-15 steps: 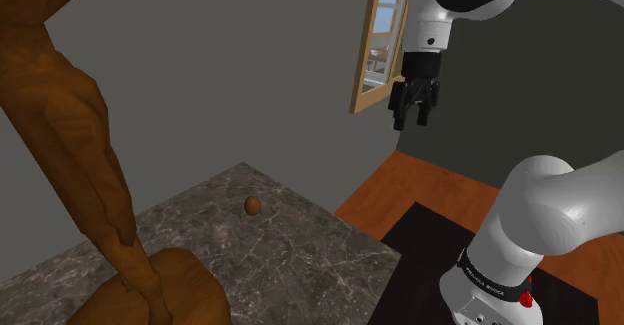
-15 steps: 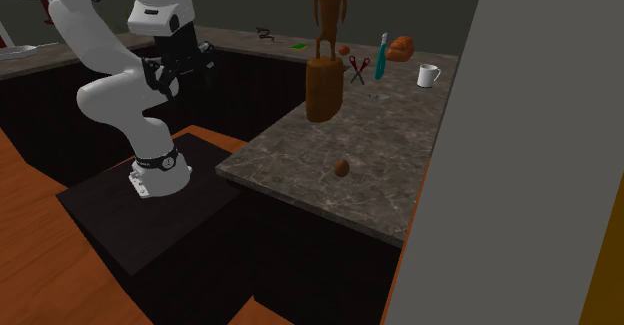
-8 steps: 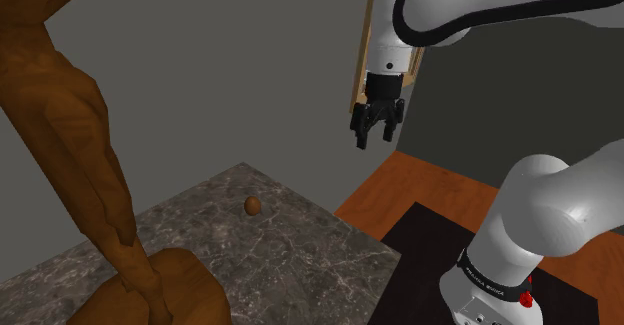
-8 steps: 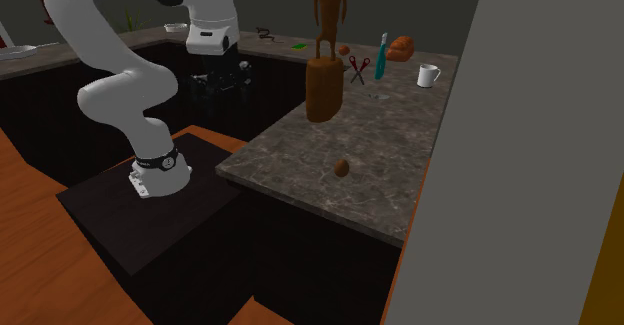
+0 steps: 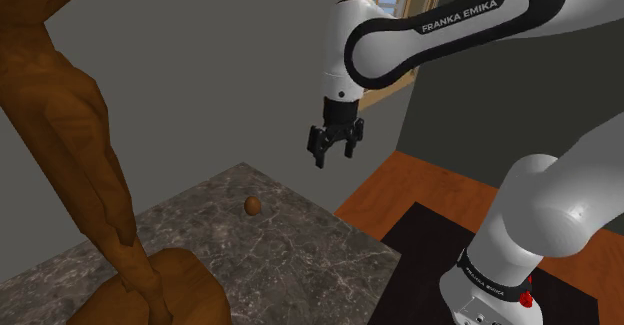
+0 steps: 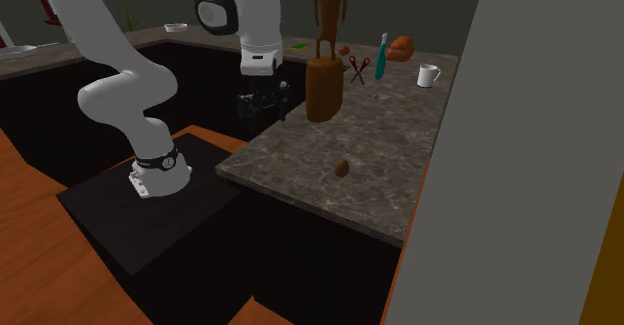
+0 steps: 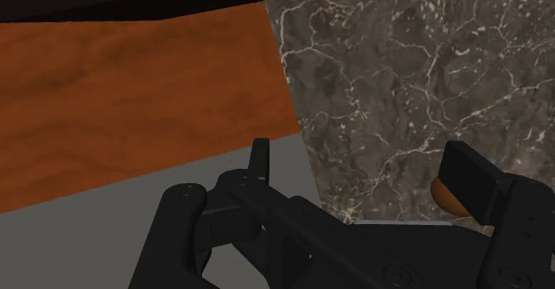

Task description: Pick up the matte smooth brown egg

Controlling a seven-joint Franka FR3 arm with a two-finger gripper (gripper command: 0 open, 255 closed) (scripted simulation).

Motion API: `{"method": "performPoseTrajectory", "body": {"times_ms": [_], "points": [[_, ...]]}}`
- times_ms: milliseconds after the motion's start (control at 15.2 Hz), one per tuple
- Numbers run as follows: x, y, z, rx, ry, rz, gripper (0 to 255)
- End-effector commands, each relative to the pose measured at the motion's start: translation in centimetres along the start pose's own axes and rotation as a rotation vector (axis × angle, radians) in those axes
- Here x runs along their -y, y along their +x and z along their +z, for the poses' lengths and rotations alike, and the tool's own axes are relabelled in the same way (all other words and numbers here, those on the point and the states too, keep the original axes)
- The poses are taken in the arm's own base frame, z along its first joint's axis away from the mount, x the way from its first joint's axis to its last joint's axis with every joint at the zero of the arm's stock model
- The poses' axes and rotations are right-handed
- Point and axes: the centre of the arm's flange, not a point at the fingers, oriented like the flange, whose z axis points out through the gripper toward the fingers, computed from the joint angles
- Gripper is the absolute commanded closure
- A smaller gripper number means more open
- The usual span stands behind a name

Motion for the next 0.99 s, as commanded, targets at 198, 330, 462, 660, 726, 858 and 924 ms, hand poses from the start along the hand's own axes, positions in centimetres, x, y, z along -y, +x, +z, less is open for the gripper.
{"method": "performPoseTrajectory", "body": {"times_ms": [198, 330, 462, 660, 726, 858, 924], "points": [[4.8, 2.7, 3.4, -0.050, -0.022, 0.000, 0], [6.7, 3.8, 4.8, -0.069, -0.032, 0.000, 0], [8.6, 5.0, 6.1, -0.088, -0.041, 0.000, 0], [11.5, 6.8, 8.1, -0.117, -0.055, 0.000, 0], [12.4, 7.4, 8.7, -0.127, -0.060, 0.000, 0], [14.3, 8.6, 10.0, -0.146, -0.069, 0.000, 0], [15.3, 9.3, 10.7, -0.156, -0.074, 0.001, 0]]}}
